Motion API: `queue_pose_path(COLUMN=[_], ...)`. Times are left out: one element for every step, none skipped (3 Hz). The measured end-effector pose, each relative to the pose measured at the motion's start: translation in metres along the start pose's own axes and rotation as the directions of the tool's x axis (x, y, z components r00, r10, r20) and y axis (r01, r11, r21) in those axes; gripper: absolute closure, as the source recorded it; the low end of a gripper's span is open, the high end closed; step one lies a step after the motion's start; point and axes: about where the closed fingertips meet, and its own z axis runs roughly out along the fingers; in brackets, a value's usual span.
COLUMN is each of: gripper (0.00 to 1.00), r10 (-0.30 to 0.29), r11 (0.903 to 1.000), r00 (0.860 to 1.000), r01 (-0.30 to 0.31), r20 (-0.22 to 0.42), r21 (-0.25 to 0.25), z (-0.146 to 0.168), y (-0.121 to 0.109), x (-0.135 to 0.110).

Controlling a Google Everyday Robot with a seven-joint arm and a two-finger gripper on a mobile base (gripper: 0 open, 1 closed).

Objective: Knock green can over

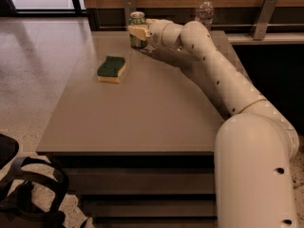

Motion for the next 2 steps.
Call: queue_pose_path(gripper=[0.87,1.0], r10=[-0.01,-0.088], r11=[0.9997,0.995], r00=[1.0,0.993], r01=[0.009,0.084], r20=[-0.03,-0.077], r21=[-0.022,-0.054], z=[0.0,-0.013], y=[0.009,0.016], x=[0.005,-0.009])
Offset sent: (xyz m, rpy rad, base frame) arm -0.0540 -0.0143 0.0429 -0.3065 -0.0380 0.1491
